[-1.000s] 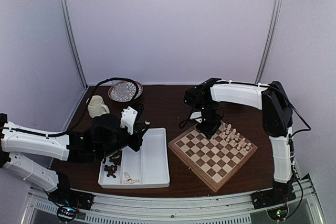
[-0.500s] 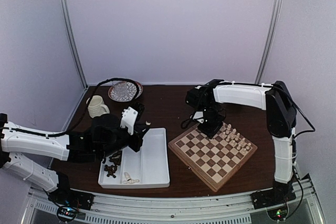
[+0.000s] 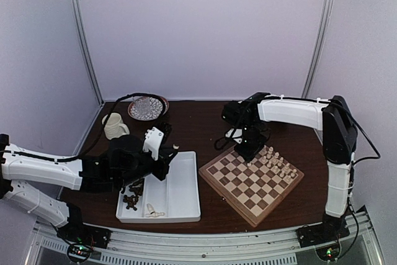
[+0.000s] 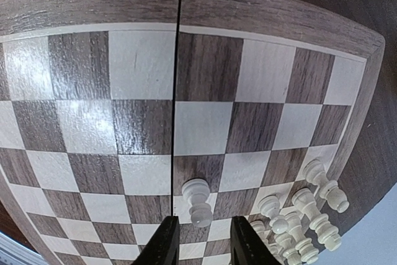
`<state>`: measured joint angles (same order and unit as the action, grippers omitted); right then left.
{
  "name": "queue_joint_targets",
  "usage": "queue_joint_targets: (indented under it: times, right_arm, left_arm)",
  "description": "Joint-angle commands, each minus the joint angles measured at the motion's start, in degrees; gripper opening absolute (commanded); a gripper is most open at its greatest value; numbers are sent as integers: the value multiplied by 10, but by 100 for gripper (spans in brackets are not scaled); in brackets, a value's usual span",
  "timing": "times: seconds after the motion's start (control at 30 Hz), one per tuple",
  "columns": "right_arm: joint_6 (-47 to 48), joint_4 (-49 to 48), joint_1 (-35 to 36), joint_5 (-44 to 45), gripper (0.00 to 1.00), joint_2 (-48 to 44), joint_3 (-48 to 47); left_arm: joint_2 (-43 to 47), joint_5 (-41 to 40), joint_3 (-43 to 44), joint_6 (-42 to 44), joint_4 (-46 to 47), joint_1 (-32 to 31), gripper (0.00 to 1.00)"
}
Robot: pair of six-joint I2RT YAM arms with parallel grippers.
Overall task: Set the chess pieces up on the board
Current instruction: Place the pawn on the chessboard, then pick up the pawn from the chessboard.
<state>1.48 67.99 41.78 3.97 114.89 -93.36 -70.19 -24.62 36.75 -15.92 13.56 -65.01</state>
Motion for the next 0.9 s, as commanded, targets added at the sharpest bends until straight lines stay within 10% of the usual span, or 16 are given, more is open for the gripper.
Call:
queue_joint_targets:
  times: [0.0,0.87]
  right_arm:
    - [-5,-8,3,-1,32,-7,6]
    - [-4,3,1,-3,28,13,11]
  left_arm:
    - [-4,7,9,9,13,3,8]
    - [1,11,8,7,11,2,8]
